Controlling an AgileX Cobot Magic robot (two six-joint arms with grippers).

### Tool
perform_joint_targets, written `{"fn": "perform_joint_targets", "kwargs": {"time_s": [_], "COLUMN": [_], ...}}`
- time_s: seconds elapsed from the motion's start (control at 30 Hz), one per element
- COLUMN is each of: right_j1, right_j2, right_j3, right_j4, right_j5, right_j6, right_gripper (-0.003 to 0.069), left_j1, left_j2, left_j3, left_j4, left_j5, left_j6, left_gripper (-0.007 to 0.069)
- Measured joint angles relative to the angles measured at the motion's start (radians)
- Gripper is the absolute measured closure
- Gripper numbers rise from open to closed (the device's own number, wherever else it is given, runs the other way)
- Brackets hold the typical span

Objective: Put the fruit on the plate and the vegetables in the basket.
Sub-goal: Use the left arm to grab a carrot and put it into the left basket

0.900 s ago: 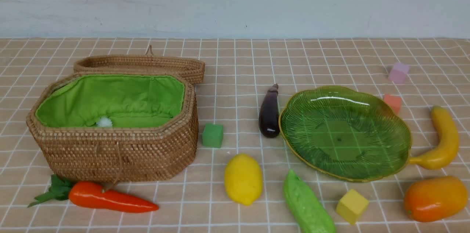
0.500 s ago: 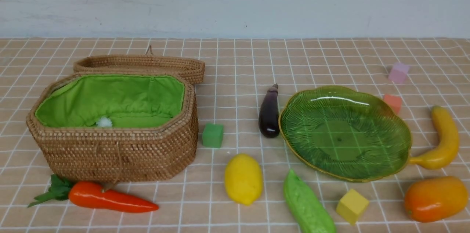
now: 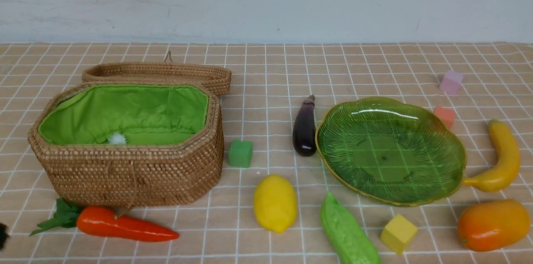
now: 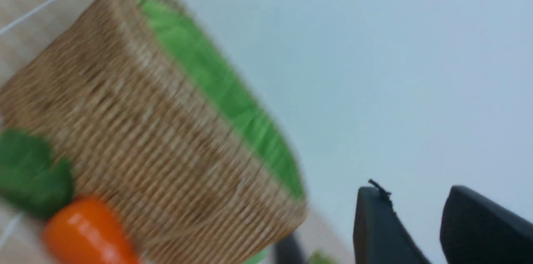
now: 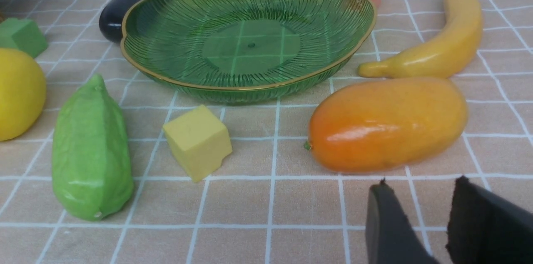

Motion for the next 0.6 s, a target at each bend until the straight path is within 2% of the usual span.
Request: {"fn": "perform_joint_targets", "kwargs": {"time_s": [0.03,0.17,0.2,0.27,0.37,0.47,0.6], "right_j1": [0.000,0.000,0.000,0.000,0.000,0.000,0.000], "right_j2": [0.000,0.000,0.000,0.000,0.000,0.000,0.000], "right_j3": [0.000,0.000,0.000,0.000,0.000,0.000,0.000], "right_j4": [0.000,0.000,0.000,-0.001,-0.001,-0.001,-0.001], "right_j5": [0.000,0.000,0.000,0.000,0.000,0.000,-0.002], "right_j6": [0.000,0.000,0.000,0.000,0.000,0.000,0.000], "right_gripper": [0.0416,0.0416,0.0416,0.0416,0.0416,0.0416,0.0416], "left_j1": [0.000,-0.029,-0.030,-0.035,-0.035,-0.035,-0.035], "left_j2": [0.000,0.091,0.100,0.252,0.420,0.559,0.669], "left_j3": [-0.003,-0.196,-0.220,-0.370,-0.498,-0.562,-0.596], "left_j4": [0.000,0.082,0.097,0.179,0.224,0.223,0.204], "left_j5": [0.003,0.203,0.231,0.430,0.619,0.700,0.706], "left_j6": [0.000,0.085,0.100,0.192,0.291,0.371,0.435], "left_gripper": [0.0431,0.0620,0.0626,0.0637,0.0637,0.0637,0.0637]}}
